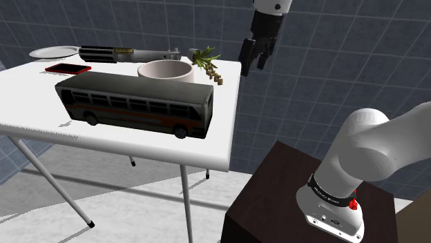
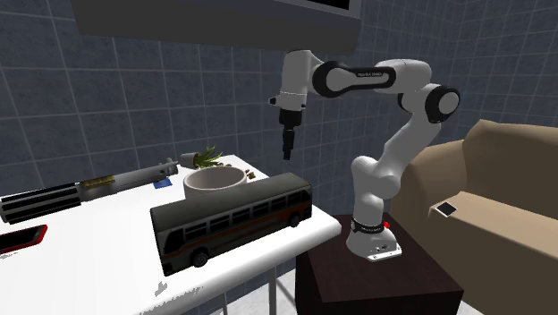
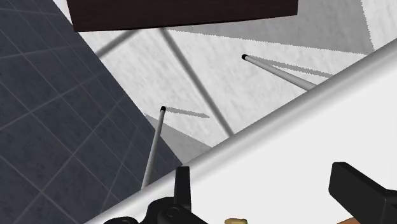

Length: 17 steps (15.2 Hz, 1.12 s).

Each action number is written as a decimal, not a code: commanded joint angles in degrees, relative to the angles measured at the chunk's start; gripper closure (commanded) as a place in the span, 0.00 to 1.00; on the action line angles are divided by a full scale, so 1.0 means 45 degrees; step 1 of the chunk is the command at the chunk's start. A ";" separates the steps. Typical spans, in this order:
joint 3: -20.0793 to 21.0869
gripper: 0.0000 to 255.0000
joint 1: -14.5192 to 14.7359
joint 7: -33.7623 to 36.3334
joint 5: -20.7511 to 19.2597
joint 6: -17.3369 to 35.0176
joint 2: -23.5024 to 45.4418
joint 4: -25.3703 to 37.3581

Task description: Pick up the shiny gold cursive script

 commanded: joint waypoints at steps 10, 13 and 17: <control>0.0311 0.00 -0.0770 0.1551 -0.0409 0.0860 0.5056 0.3555; 0.0335 0.00 -0.0964 0.2071 -0.0610 0.0818 0.6702 0.5019; 0.0304 0.00 -0.1101 0.2549 -0.0808 0.0804 0.8257 0.6372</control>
